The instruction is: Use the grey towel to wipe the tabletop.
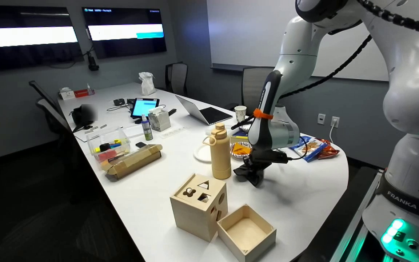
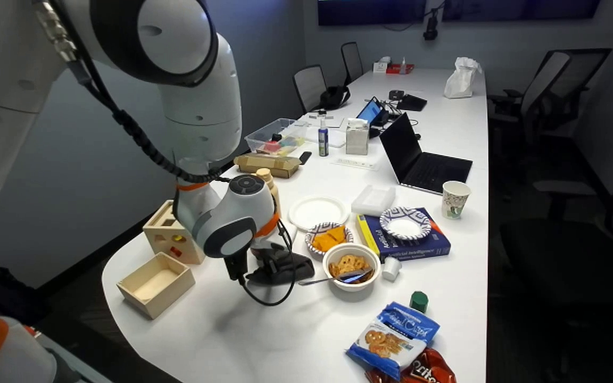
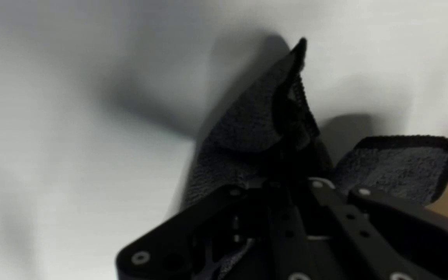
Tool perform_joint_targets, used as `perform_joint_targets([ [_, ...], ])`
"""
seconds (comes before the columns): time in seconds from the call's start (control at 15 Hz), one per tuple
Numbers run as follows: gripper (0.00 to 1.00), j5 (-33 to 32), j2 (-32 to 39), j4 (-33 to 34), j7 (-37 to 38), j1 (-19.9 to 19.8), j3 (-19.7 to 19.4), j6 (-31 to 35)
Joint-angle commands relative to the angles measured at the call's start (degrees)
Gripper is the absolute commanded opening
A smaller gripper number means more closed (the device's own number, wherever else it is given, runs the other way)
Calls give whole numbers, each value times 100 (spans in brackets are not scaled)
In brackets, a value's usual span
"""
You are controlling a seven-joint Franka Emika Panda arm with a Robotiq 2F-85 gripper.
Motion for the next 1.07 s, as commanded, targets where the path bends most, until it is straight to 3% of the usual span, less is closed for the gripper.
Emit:
perform_joint_targets([
  [0.0,1,-341,300,54,-157,-481,352,-12],
  [0.27,1,-192,-133,-585,-106,-407,177,-267],
  [0.73,1,711,-980,-1889,490,305,-660,-334],
  [0.87,1,703,-651,-1640,502,226,-778,-142],
  [1.0,1,521,-593,-1701,504,-297,-598,110],
])
